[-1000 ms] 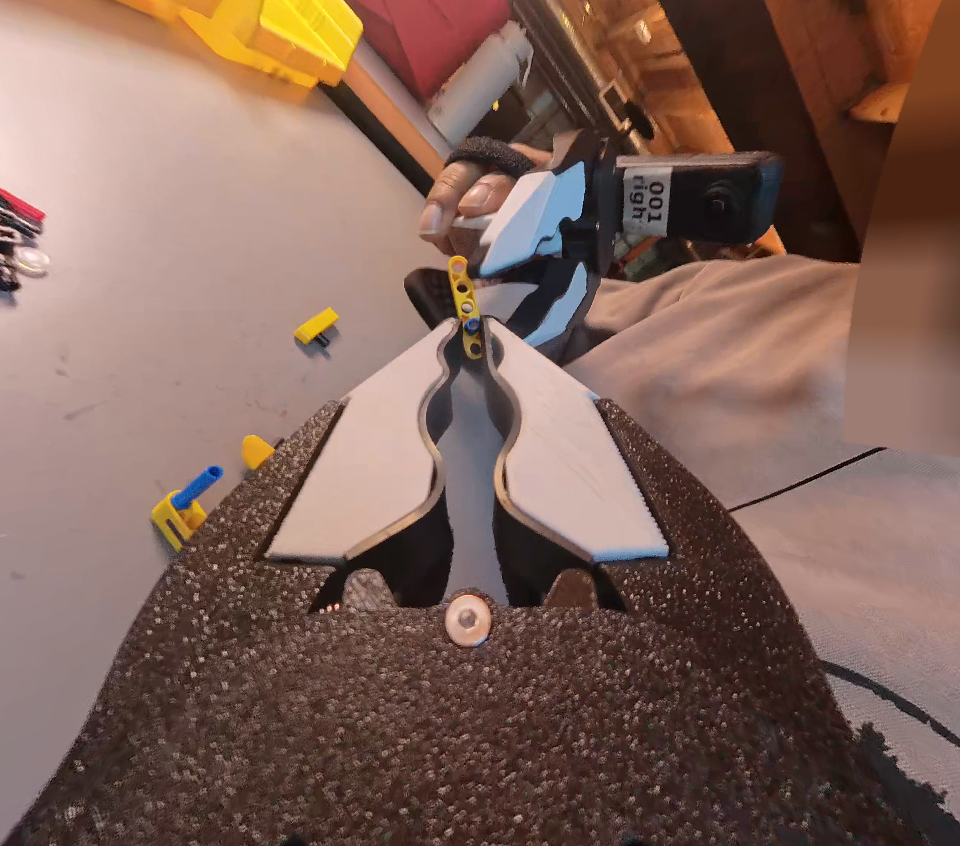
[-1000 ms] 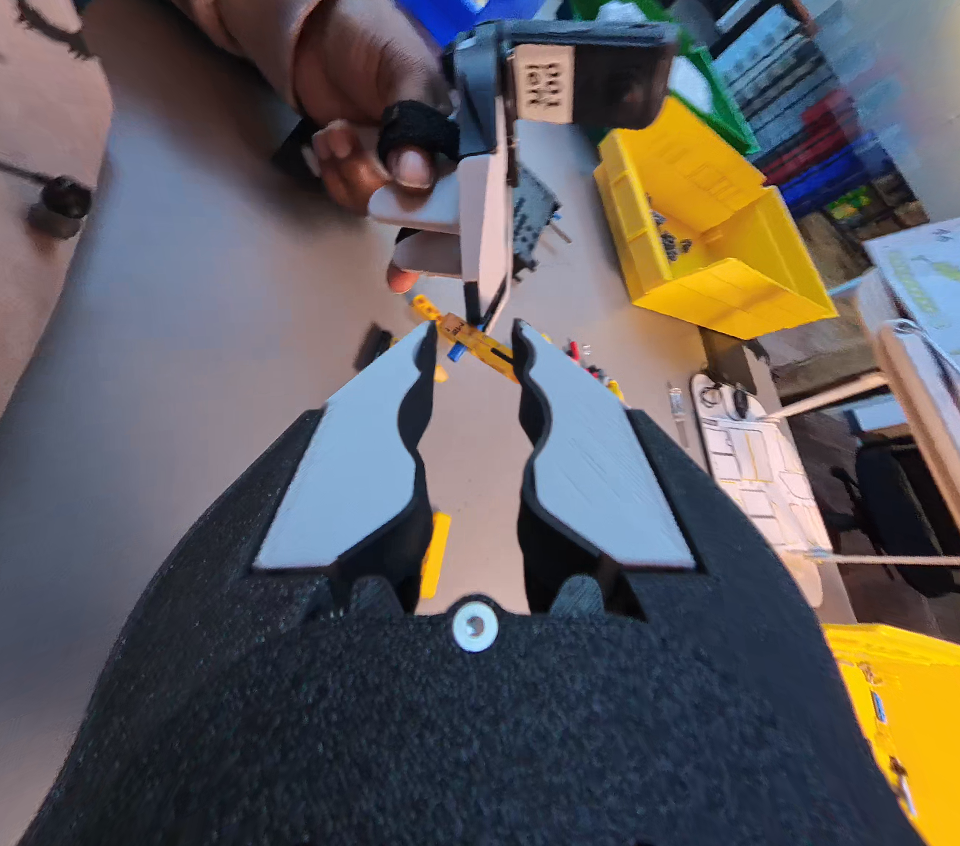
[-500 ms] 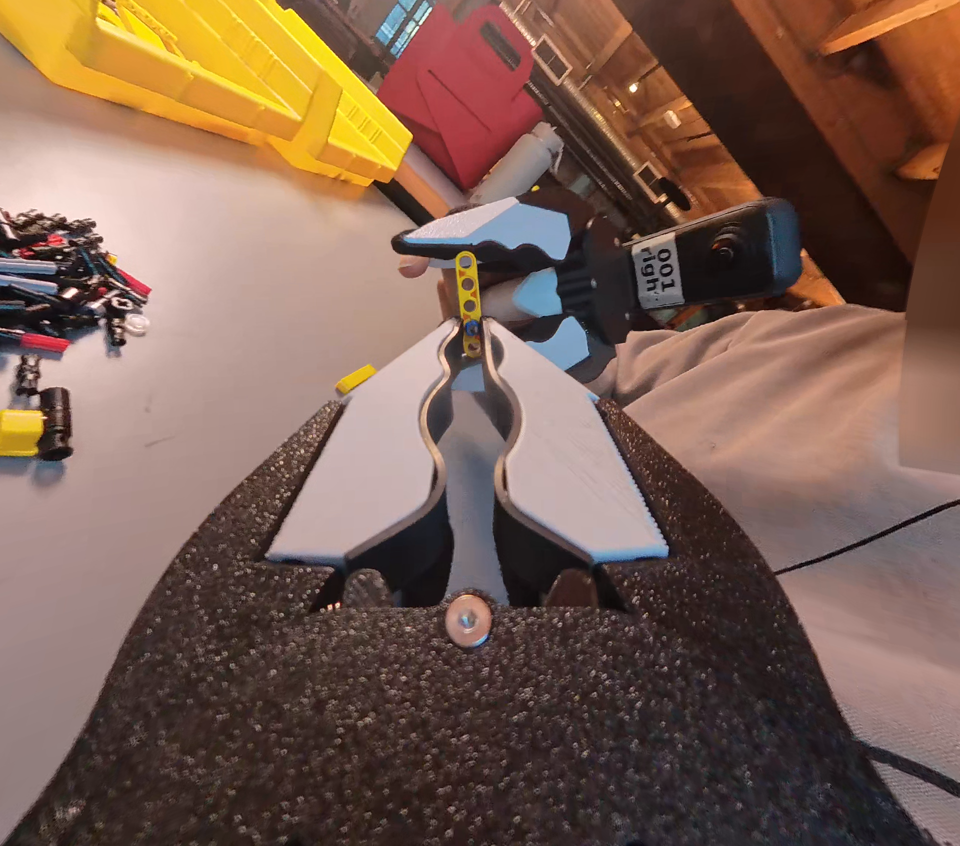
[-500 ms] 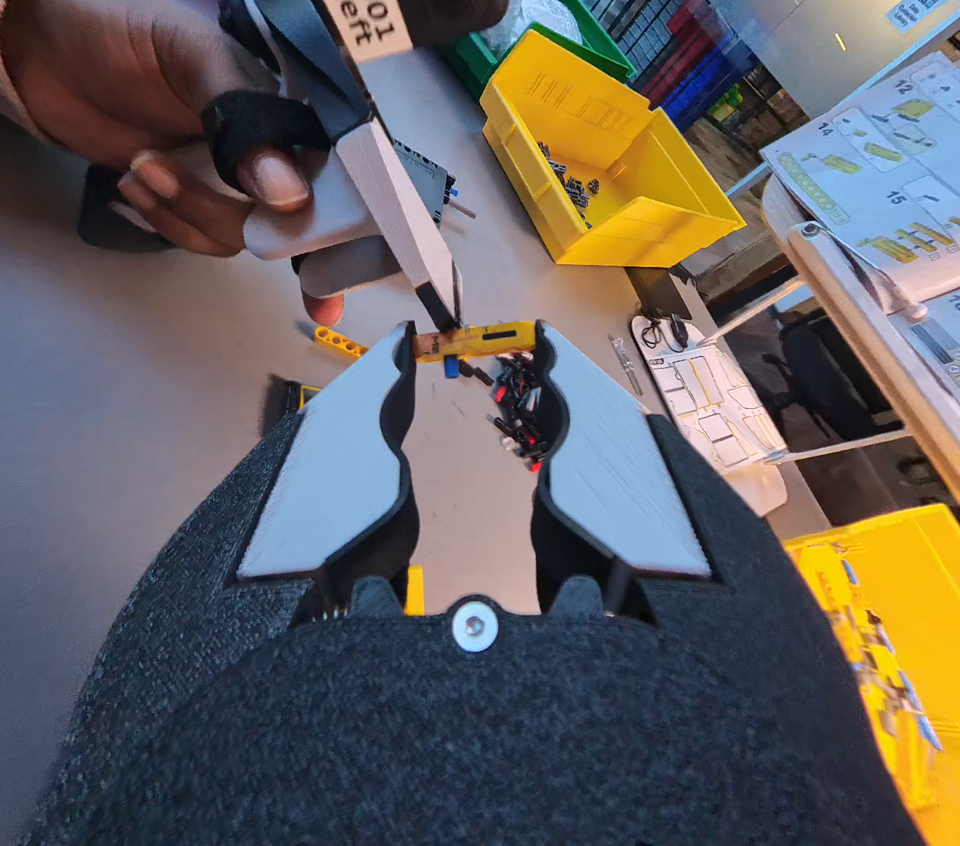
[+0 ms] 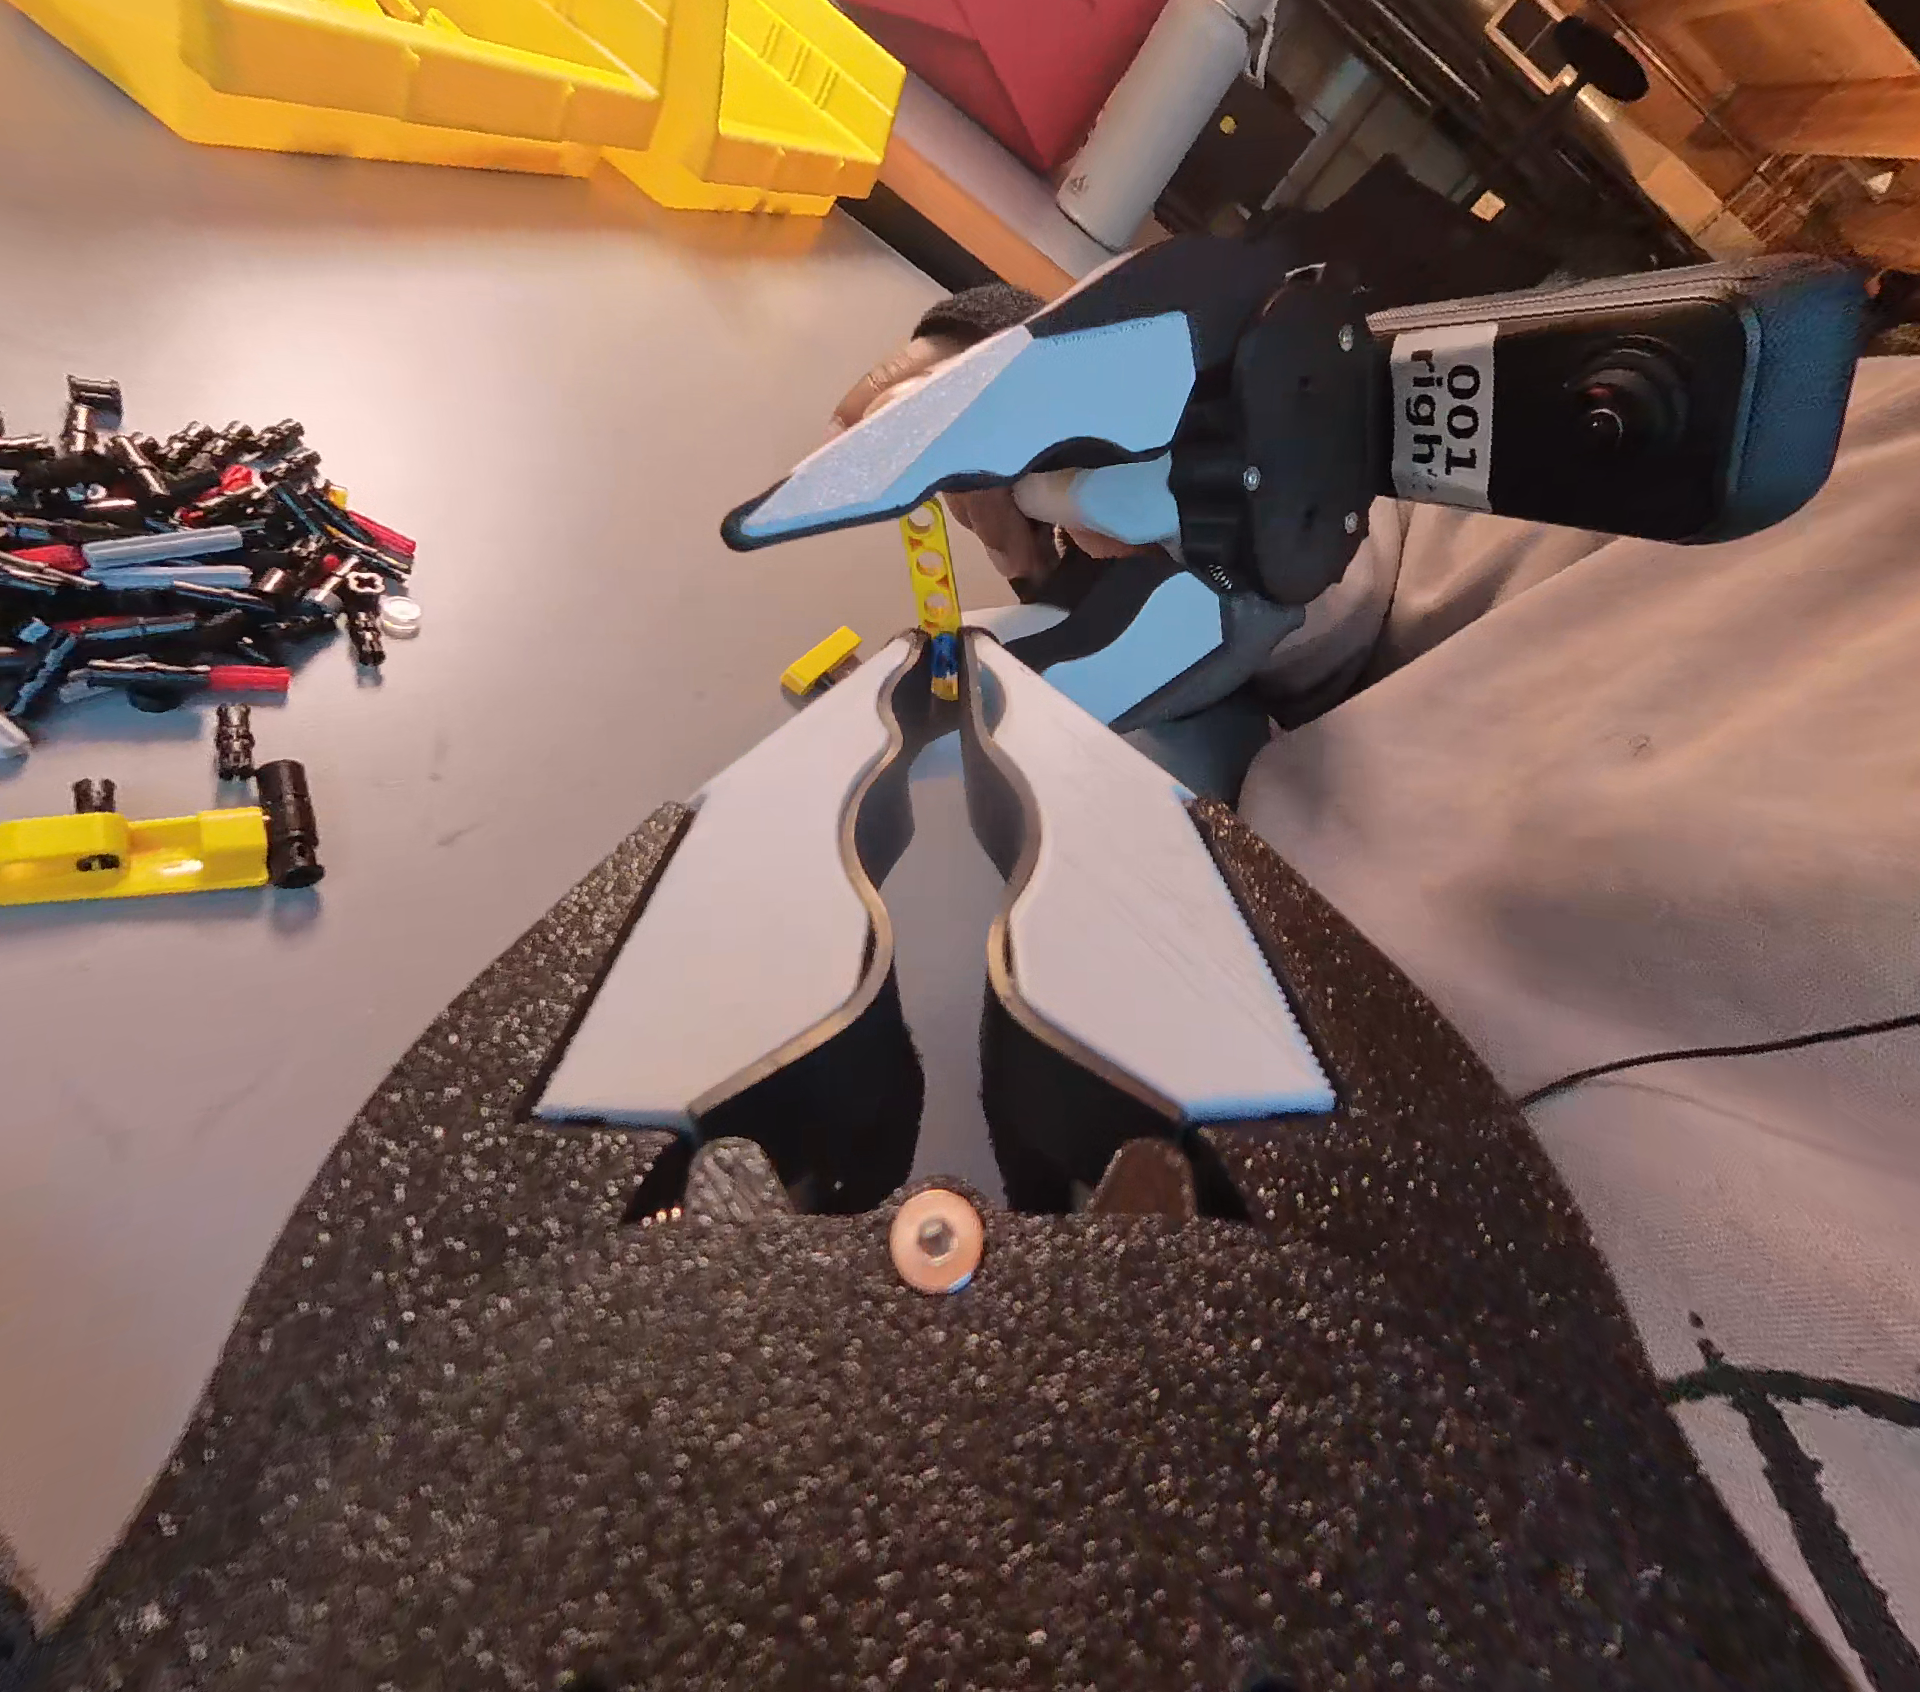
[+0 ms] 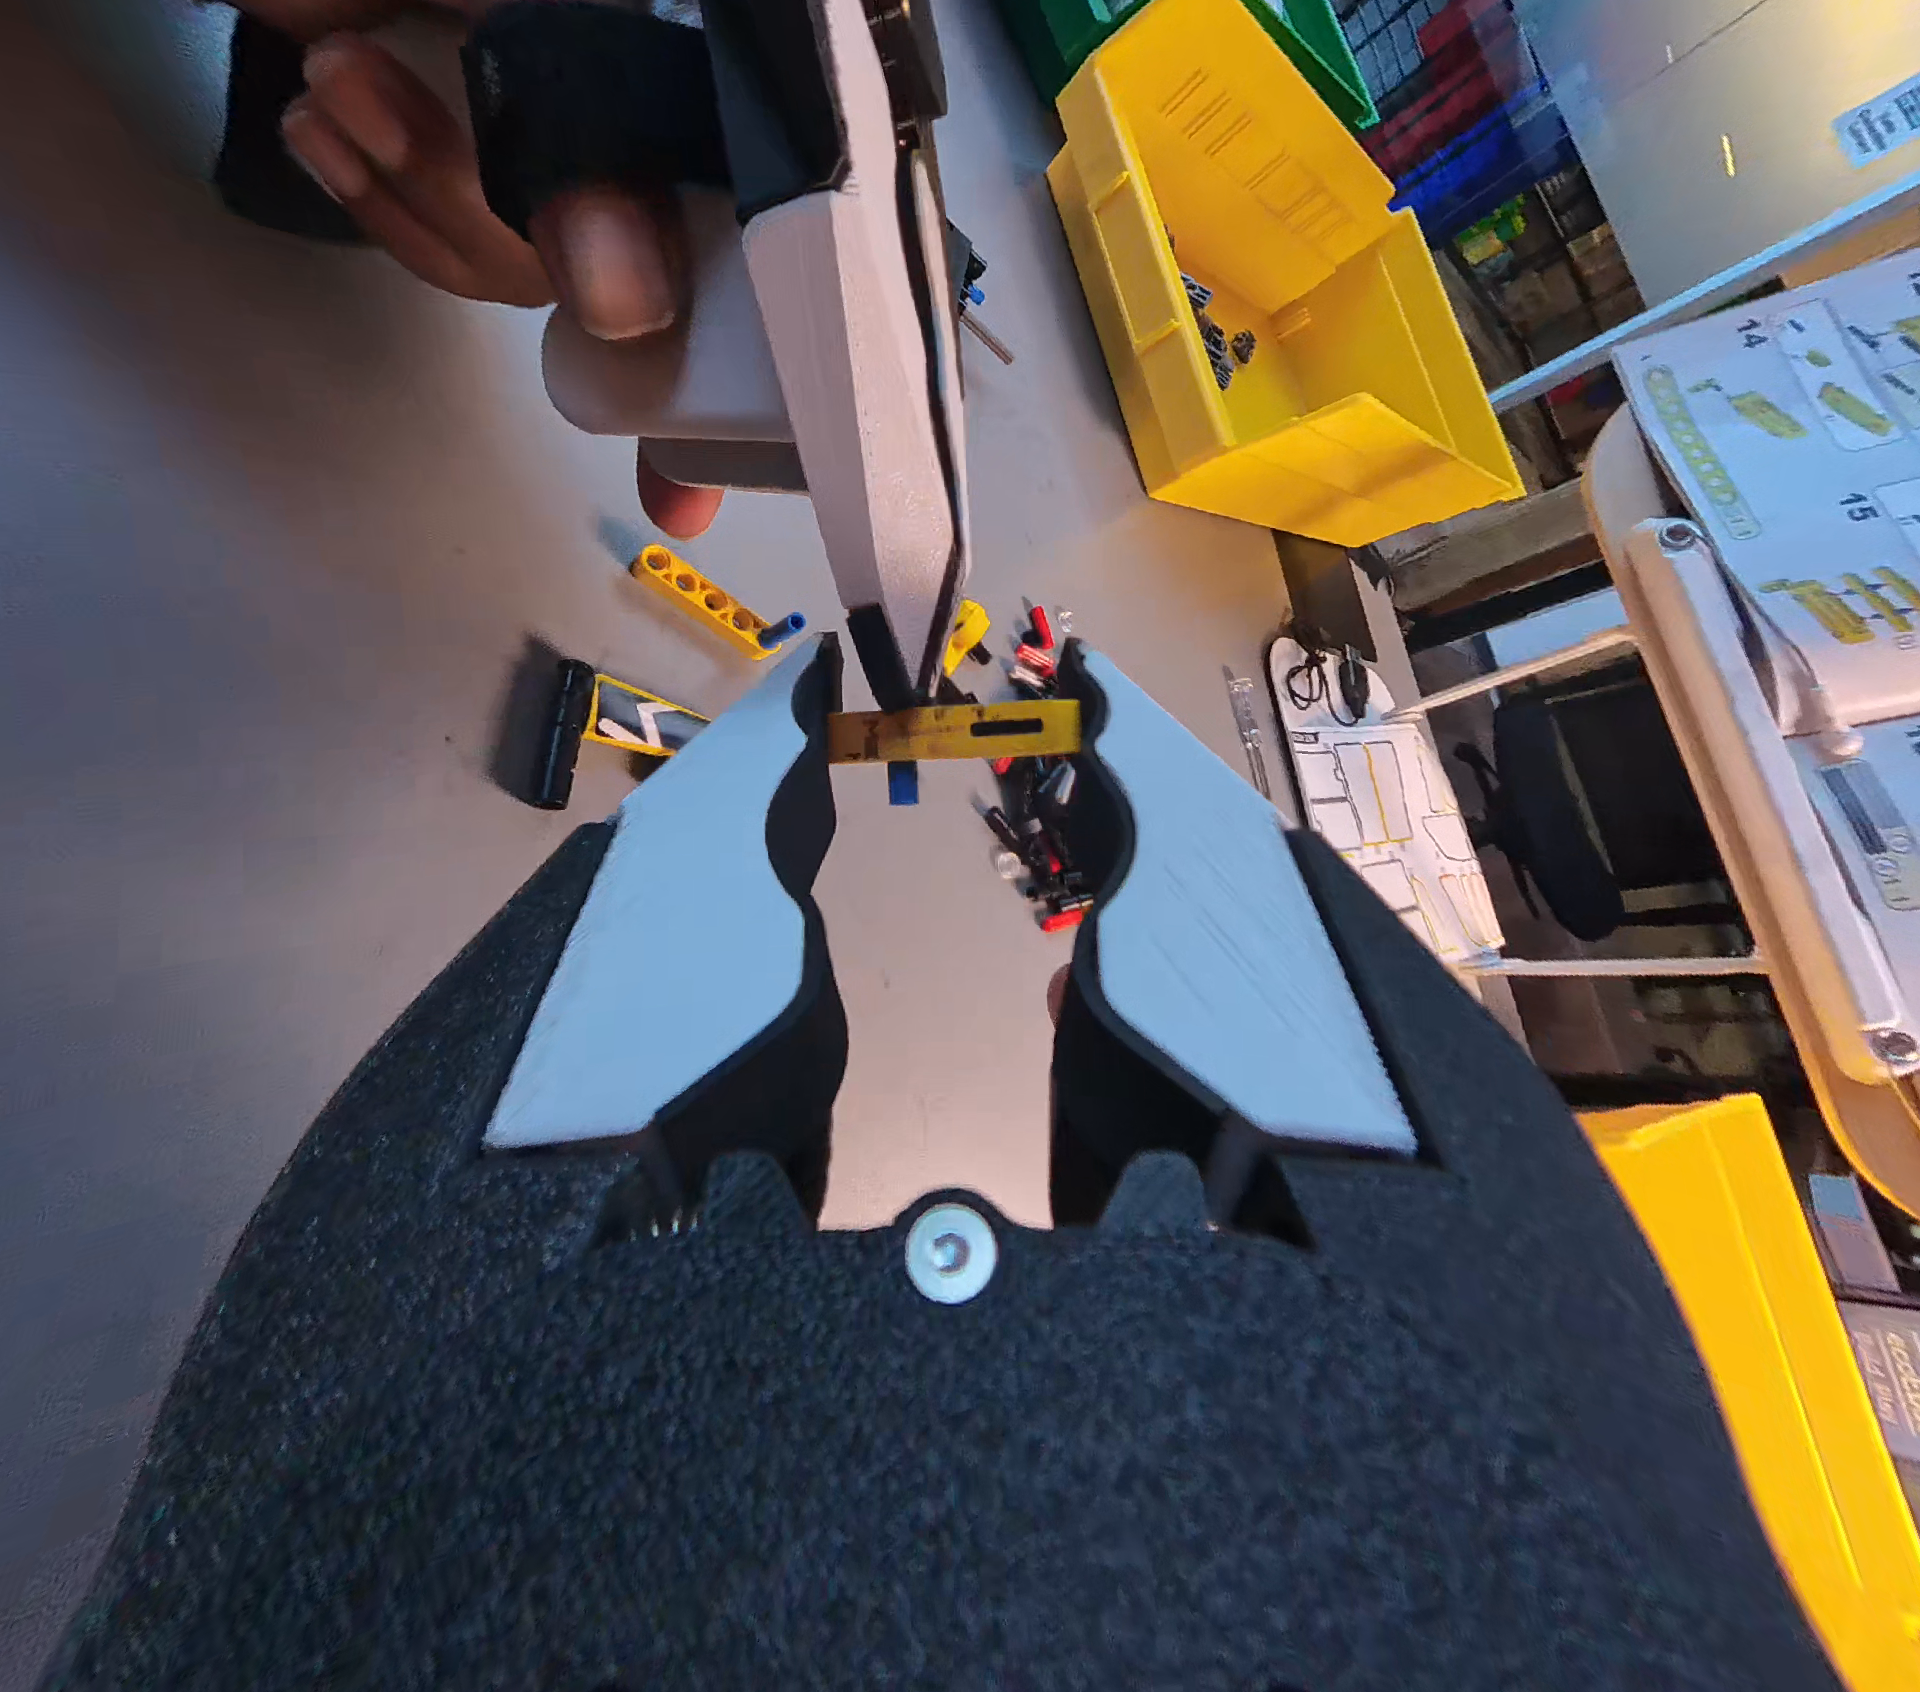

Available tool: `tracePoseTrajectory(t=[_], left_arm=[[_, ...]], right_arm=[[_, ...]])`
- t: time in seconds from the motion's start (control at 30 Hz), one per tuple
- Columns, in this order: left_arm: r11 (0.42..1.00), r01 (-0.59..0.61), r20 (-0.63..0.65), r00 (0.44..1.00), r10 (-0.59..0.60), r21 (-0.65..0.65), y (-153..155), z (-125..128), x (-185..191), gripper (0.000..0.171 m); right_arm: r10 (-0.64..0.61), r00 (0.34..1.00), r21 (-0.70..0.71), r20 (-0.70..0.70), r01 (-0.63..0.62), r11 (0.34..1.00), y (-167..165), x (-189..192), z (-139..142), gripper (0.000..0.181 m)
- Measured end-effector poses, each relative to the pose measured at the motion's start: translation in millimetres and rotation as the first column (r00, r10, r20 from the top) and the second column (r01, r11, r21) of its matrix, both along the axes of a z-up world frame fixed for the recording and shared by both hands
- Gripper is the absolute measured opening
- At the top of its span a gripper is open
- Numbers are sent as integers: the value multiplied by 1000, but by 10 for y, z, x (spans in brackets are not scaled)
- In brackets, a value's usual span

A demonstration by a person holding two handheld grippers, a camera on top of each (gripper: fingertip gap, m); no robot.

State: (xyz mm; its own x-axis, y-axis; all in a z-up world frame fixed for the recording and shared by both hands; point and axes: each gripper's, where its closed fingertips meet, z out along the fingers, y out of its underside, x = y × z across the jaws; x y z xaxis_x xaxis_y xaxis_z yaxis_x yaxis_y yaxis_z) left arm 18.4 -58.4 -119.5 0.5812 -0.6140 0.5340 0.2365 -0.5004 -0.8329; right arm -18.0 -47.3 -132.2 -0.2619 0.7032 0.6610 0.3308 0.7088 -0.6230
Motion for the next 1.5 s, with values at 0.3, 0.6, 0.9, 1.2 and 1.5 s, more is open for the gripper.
tracePoseTrajectory(t=[0.3,0.6,0.9,1.2,1.5], left_arm=[[978,-200,78,978,195,56,-36,210,-881,4],[982,-151,-98,982,162,117,24,127,-671,4],[997,-36,-220,974,52,75,-48,-85,-356,4],[992,5,-268,963,-38,-123,8,-450,-7,12],[990,108,133,987,-95,-92,-18,20,173,32]], right_arm=[[-140,990,48,1,140,989,751,369,-21,40],[-93,996,-208,13,93,974,685,330,-46,42],[141,982,-346,129,-89,934,-19,250,-360,42],[168,986,-312,11,-156,937,-171,173,-139,42],[142,990,-203,-24,-143,969,-202,80,-68,42]])
